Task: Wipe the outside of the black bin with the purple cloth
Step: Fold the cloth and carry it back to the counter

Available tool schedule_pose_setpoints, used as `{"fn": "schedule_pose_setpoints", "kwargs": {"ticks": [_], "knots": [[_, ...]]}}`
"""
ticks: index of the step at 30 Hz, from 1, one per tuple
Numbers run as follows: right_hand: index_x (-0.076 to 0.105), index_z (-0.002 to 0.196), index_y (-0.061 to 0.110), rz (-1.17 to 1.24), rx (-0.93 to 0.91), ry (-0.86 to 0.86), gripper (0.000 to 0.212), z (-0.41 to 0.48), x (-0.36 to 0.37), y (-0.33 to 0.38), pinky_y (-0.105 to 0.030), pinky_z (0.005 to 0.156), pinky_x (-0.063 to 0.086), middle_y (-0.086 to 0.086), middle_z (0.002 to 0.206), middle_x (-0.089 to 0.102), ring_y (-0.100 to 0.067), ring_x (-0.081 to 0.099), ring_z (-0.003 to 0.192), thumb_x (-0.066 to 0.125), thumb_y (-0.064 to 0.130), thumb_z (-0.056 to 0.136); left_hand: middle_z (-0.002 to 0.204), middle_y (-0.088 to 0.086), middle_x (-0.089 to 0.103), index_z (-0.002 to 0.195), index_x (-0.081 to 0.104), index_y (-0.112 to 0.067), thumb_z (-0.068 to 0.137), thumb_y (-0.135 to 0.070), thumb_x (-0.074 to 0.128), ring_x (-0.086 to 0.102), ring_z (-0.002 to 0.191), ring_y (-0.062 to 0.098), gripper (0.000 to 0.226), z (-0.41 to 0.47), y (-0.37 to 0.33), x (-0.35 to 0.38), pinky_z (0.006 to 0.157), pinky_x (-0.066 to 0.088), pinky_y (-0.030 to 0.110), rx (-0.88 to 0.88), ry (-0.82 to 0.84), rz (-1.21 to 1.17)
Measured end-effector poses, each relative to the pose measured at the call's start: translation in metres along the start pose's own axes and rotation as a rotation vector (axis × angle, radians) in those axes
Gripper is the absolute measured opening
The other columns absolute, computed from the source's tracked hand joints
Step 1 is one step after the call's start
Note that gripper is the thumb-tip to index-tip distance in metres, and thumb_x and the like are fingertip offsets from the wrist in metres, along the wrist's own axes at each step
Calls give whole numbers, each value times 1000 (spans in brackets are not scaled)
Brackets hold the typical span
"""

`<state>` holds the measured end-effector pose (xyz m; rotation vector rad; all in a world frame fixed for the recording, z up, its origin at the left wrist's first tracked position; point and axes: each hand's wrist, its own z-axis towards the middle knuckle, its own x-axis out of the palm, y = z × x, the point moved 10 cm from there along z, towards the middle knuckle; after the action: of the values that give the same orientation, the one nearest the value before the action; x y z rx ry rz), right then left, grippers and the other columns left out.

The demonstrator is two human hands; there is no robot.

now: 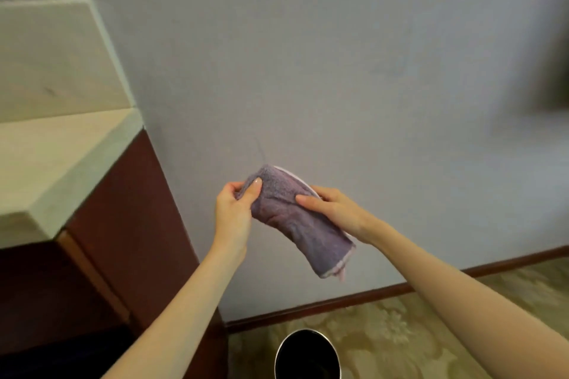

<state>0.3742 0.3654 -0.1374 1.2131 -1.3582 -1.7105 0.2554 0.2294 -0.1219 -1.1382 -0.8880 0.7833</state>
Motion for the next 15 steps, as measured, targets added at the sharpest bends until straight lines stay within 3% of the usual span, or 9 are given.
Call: {"fn": "schedule_pose_setpoints", "kwargs": {"ticks": [5, 9, 15], "knots": [[64, 111, 28, -76, -2, 123, 38, 5, -5, 93, -22, 87, 51, 11, 111, 70, -5, 64, 102, 68, 43, 77, 72, 3, 59, 77, 55, -13, 85, -16, 64, 55, 69, 18, 12, 23, -94, 2, 63, 46, 28, 90, -41, 46], [59, 113, 31, -99, 6, 247, 37, 8, 2, 141, -12, 79, 48, 17, 110, 68, 0, 63, 102, 72, 22, 79, 75, 3, 60, 82, 57, -10, 85, -15, 64, 56, 72, 18, 10, 34, -150, -5, 67, 46, 29, 156, -67, 53], [55, 124, 13, -123, -10, 291, 56, 23, 12, 176, -33, 98, 47, -7, 123, 64, -19, 60, 113, 74, 14, 71, 78, 4, 62, 79, 56, -15, 86, -18, 64, 58, 76, 20, 11, 56, -196, -40, 73, 47, 35, 185, -123, 53]]}}
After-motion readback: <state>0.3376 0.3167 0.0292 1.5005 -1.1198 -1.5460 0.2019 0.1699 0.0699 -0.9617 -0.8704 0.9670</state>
